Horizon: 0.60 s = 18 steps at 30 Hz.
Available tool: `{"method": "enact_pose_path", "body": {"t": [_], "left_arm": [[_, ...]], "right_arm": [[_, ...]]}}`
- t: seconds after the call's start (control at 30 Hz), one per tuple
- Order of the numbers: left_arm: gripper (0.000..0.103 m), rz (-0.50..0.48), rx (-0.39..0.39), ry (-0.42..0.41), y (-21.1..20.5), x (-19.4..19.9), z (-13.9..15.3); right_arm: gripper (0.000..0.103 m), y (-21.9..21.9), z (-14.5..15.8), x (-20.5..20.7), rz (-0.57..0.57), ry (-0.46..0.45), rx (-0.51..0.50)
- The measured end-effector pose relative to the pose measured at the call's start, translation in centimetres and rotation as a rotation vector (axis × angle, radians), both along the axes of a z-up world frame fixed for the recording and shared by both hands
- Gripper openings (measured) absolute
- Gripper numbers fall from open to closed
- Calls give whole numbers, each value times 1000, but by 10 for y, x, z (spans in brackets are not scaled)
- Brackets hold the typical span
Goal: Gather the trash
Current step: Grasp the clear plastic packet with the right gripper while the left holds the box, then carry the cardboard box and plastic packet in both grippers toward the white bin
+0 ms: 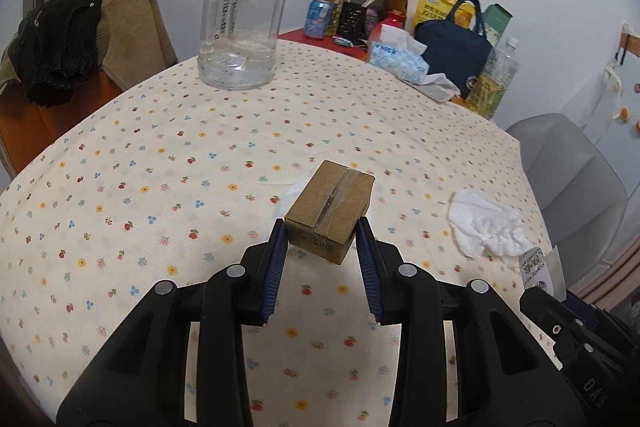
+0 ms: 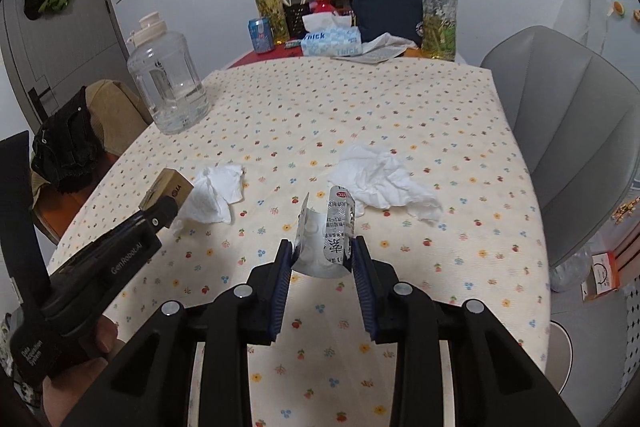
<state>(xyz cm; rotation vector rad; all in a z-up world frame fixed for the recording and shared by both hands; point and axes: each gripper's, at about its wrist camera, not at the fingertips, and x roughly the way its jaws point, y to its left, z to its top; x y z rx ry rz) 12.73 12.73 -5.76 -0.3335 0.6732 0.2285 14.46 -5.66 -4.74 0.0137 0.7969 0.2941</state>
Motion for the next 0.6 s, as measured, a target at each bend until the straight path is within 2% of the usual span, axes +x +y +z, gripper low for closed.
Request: {"method": "enact_pose_path", "body": {"t": [0.6], "left_arm": [[35, -140, 98, -45, -84, -13, 29]], "right_arm": [[31, -71, 25, -31, -112, -70, 40]]}}
